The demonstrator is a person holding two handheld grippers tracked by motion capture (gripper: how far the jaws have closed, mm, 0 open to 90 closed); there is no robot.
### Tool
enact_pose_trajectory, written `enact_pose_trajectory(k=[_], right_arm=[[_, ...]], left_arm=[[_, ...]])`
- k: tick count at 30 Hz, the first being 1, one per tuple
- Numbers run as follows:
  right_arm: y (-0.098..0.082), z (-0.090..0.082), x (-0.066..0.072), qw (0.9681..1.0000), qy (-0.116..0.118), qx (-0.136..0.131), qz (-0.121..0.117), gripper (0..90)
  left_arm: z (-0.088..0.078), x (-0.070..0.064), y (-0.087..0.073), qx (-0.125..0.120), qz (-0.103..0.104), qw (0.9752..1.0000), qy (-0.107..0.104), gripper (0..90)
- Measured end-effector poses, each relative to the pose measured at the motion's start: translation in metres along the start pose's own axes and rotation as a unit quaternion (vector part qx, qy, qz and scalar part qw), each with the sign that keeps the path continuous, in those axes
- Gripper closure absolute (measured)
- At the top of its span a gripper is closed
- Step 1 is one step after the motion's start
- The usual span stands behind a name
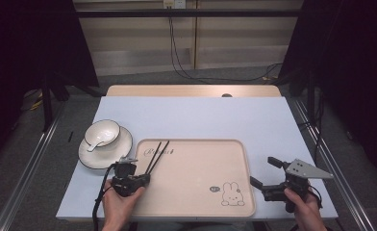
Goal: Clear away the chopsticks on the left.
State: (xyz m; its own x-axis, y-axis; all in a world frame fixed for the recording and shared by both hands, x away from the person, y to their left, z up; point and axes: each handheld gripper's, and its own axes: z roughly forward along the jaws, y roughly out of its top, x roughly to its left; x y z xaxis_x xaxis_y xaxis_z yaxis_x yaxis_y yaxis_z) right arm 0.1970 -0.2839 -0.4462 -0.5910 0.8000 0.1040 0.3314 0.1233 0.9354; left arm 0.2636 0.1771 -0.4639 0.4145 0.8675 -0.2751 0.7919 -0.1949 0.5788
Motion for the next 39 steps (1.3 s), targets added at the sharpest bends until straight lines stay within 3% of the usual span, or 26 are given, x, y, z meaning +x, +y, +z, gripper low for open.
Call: enact_pose_trajectory(k=[8, 11, 17, 20, 25, 27, 31, 33, 37, 39], right_arm=[[0.000, 0.000, 0.000, 1.0000, 0.001, 0.001, 0.001, 1.4], [0.000, 0.000, 0.000, 1.0000, 0.000, 0.000, -0.001, 1.4], [0.000, 0.000, 0.000, 1.0000, 0.001, 0.000, -0.001, 1.4], [0.000, 0.000, 0.000, 1.0000, -0.001, -0.002, -0.001, 1.4], [0.000, -0.001, -0.001, 1.0000, -0.002, -0.003, 0.000, 1.4], [0.000, 0.000, -0.001, 1.0000, -0.002, -0.003, 0.000, 1.4], [0.000, 0.000, -0.001, 1.0000, -0.004, -0.003, 0.001, 1.4], [0.000, 0.000, -0.001, 1.0000, -0.005, -0.004, 0.001, 1.4], [0.000, -0.001, -0.001, 1.0000, -0.006, -0.006, 0.003, 1.4], [0.000, -0.001, -0.001, 1.0000, -0.007, -0.006, 0.002, 1.4]], left_arm=[[0.000, 0.001, 0.001, -0.001, 0.008, 0.9999, -0.011, 78.7], [-0.001, 0.002, 0.003, -0.010, 0.018, 0.9994, -0.028, 69.5], [-0.008, 0.000, 0.002, -0.053, 0.039, 0.9964, -0.053, 51.1], [-0.015, 0.000, 0.000, -0.080, 0.050, 0.9925, -0.078, 40.9], [-0.028, 0.002, -0.002, -0.127, 0.078, 0.9852, -0.084, 25.5], [-0.033, 0.004, -0.002, -0.136, 0.090, 0.9826, -0.089, 18.9], [-0.042, 0.006, -0.003, -0.162, 0.135, 0.9732, -0.090, 12.8], [-0.048, 0.008, -0.005, -0.168, 0.145, 0.9716, -0.083, 10.0], [-0.058, 0.016, -0.009, -0.180, 0.148, 0.9677, -0.095, 4.1], [-0.064, 0.020, -0.013, -0.184, 0.157, 0.9666, -0.084, 2.4]])
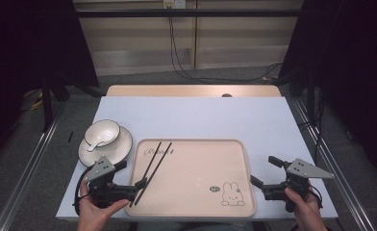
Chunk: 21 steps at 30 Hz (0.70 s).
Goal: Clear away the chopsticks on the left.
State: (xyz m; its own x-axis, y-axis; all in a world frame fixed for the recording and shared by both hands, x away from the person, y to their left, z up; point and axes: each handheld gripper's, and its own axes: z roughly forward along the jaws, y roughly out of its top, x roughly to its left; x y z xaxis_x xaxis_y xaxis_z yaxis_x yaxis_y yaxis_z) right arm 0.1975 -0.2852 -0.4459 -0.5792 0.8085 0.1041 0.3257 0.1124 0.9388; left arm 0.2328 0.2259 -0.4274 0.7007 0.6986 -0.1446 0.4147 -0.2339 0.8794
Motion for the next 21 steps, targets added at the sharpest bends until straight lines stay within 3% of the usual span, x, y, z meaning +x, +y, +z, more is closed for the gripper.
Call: enact_pose_trajectory(k=[2, 6, 8, 10, 12, 13, 15, 21], right_arm=[[0.000, 0.000, 0.000, 1.0000, 0.000, 0.001, -0.001, 1.4], [0.000, 0.000, -0.001, 1.0000, -0.003, 0.000, 0.002, 1.4], [0.000, 0.000, -0.001, 1.0000, -0.005, -0.004, 0.001, 1.4], [0.000, -0.001, -0.001, 1.0000, -0.004, -0.005, 0.001, 1.4], [0.000, -0.002, -0.002, 1.0000, -0.006, -0.006, 0.003, 1.4], [0.000, -0.002, -0.002, 1.0000, -0.005, -0.006, 0.004, 1.4], [0.000, -0.002, -0.001, 1.0000, -0.006, -0.006, 0.003, 1.4], [0.001, -0.002, -0.002, 1.0000, -0.006, -0.007, 0.002, 1.4]], left_arm=[[-0.008, 0.002, -0.004, -0.009, 0.005, 0.9999, -0.007, 1.8], [-0.021, 0.007, -0.010, -0.016, -0.012, 0.9998, -0.008, 1.9], [-0.029, 0.010, -0.014, -0.021, -0.005, 0.9995, -0.023, 1.8], [-0.038, 0.015, -0.019, -0.041, -0.003, 0.9983, -0.041, 1.8], [-0.046, 0.018, -0.024, -0.049, -0.008, 0.9986, -0.017, 1.8], [-0.050, 0.020, -0.027, -0.063, -0.026, 0.9976, -0.014, 1.7], [-0.055, 0.025, -0.031, -0.071, -0.030, 0.9970, 0.003, 1.7], [-0.069, 0.032, -0.042, -0.092, -0.049, 0.9943, 0.022, 1.7]])
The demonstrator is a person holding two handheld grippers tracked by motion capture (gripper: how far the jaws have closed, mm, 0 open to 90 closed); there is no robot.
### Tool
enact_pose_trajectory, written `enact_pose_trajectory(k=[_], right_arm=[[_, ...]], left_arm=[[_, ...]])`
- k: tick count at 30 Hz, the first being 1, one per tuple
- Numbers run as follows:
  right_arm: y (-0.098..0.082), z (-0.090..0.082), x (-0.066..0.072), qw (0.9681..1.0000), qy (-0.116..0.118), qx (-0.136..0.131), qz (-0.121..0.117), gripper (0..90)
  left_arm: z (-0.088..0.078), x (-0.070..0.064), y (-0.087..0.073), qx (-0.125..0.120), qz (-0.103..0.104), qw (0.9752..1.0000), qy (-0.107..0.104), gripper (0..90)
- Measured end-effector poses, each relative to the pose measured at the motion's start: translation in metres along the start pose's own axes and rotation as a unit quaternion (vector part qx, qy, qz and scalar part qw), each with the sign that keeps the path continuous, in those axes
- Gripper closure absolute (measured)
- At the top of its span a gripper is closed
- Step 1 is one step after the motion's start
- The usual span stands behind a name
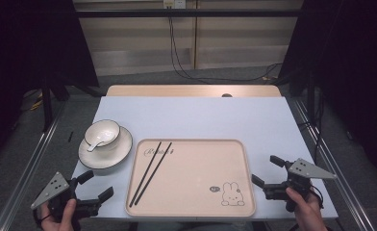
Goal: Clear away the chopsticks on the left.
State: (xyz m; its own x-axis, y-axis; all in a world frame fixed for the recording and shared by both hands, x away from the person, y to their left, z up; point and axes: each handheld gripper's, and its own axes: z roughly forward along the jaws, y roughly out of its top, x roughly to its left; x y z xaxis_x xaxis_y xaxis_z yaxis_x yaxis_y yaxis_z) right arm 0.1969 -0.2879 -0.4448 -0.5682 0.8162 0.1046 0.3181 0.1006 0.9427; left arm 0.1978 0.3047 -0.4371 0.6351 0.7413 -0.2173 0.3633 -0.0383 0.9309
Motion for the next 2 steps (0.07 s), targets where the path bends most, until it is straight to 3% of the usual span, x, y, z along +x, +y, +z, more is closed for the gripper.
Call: enact_pose_trajectory(k=[2], right_arm=[[0.0000, 0.0003, -0.0004, 1.0000, -0.003, -0.001, 0.002, 1.4]], left_arm=[[-0.0027, -0.0036, -0.0016, 0.001, 0.005, 1.0000, 0.001, 1.7]])
